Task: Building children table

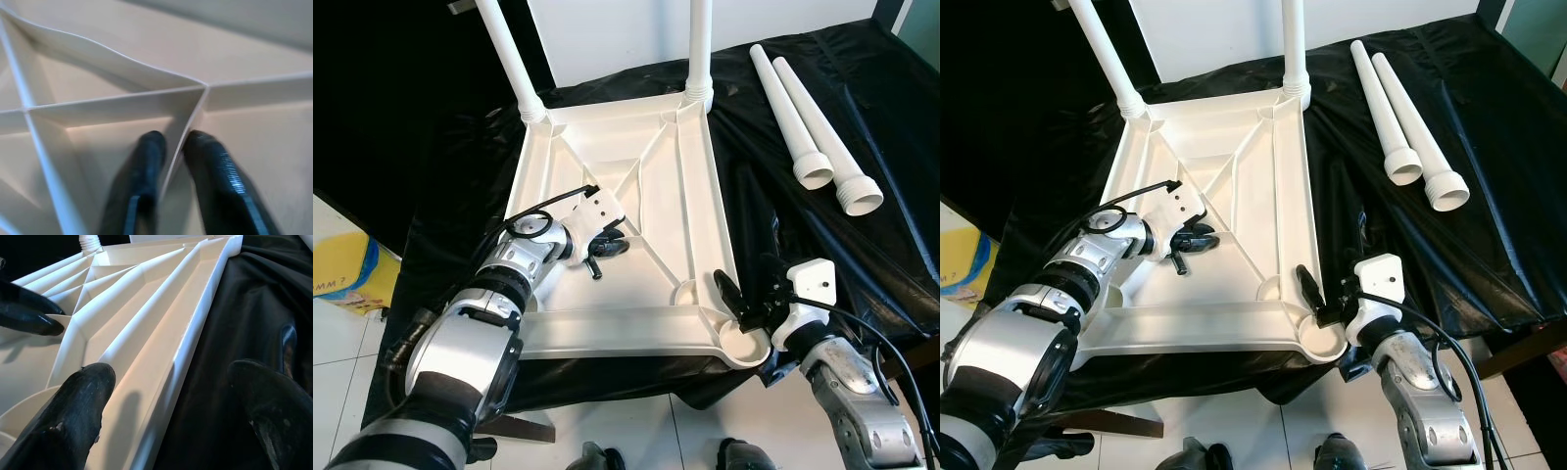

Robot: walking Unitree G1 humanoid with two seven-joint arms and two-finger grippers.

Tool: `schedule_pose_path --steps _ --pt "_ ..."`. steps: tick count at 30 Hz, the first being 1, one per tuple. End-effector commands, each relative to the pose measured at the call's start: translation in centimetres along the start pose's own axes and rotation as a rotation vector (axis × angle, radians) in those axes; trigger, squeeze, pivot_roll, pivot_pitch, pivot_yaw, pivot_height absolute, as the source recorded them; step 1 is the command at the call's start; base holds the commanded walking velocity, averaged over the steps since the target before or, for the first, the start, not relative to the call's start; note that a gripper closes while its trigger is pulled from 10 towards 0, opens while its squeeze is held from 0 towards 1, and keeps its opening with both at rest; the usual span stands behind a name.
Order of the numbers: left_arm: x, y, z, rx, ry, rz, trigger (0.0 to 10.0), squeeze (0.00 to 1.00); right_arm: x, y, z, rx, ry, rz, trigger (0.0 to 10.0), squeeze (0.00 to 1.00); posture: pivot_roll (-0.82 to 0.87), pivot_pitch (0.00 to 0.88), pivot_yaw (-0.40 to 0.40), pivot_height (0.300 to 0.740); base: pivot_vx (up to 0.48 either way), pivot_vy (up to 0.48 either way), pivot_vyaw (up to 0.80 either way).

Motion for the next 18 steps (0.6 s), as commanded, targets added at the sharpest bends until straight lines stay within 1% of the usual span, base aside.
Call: schedule_pose_path --steps 1,2,5,6,7,8,9,10,12,14,16,18 --pt "-1.1 -0.6 -2.3 -0.023 -0.102 0.142 10.0 0.57 -0.3 0.1 -0.4 -0.014 0.002 0.007 10.0 0.00 -0.18 0.131 0.136 0.740 0.000 0.000 0.00" --pt "-0.7 -0.6 -2.1 0.003 -0.109 0.119 10.0 1.00 -0.1 0.4 -0.3 -0.007 -0.004 -0.004 10.0 0.00 -0.17 0.125 0.133 0.740 0.000 0.000 0.00" --pt "-0.4 -0.7 -1.8 0.028 -0.111 0.103 10.0 1.00 0.3 0.6 -0.1 0.003 -0.011 -0.020 10.0 0.00 -0.17 0.122 0.131 0.740 0.000 0.000 0.00" --pt "-0.1 -0.9 -1.1 0.063 -0.105 0.091 10.0 1.00 1.2 0.9 0.3 0.021 -0.020 -0.065 10.0 0.00 -0.17 0.113 0.124 0.740 0.000 0.000 0.00" --pt "0.2 -1.1 -0.2 0.109 -0.109 0.079 10.0 0.00 2.5 1.2 0.7 0.041 -0.026 -0.131 10.0 0.00 -0.16 0.108 0.118 0.740 0.000 0.000 0.00" --pt "0.2 -1.1 -0.2 0.109 -0.109 0.079 10.0 0.00 2.5 1.2 0.7 0.041 -0.026 -0.131 10.0 0.00 -0.16 0.108 0.118 0.740 0.000 0.000 0.00" --pt "0.6 -1.3 0.9 0.171 -0.104 0.073 10.0 0.00 4.0 1.4 1.1 0.060 -0.032 -0.205 10.0 0.00 -0.16 0.103 0.114 0.740 0.000 0.000 0.00" --pt "0.8 -1.6 1.7 0.212 -0.100 0.069 10.0 0.00 4.9 1.5 1.4 0.071 -0.035 -0.253 10.0 0.00 -0.16 0.102 0.113 0.740 0.000 0.000 0.00" --pt "0.8 -1.6 1.7 0.212 -0.100 0.069 10.0 0.00 4.9 1.5 1.4 0.071 -0.035 -0.253 10.0 0.00 -0.16 0.102 0.113 0.740 0.000 0.000 0.00" --pt "1.1 -1.7 3.0 0.290 -0.109 0.101 10.0 0.00 6.3 1.7 1.8 0.091 -0.026 -0.333 10.0 0.00 -0.15 0.096 0.107 0.740 0.000 0.000 0.00" --pt "1.8 -1.9 4.2 0.370 -0.122 0.114 10.0 0.00 7.5 2.0 2.2 0.100 -0.032 -0.399 10.0 0.00 -0.15 0.096 0.104 0.740 0.000 0.000 0.00" --pt "1.8 -1.9 4.2 0.370 -0.122 0.114 10.0 0.00 7.5 2.0 2.2 0.100 -0.032 -0.399 10.0 0.00 -0.15 0.096 0.104 0.740 0.000 0.000 0.00"
Point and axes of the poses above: a point about 5 cm out from each wrist's last joint towards the gripper, its own y axis pointing out of the wrist towards the gripper, its own z axis along the axis of the wrist's last joint, x = y × z, the point moved 6 cm from there along y, pointing out of the wrist towards the gripper, and after that the axes turned 2 degrees about -y, right-handed, at the moved point
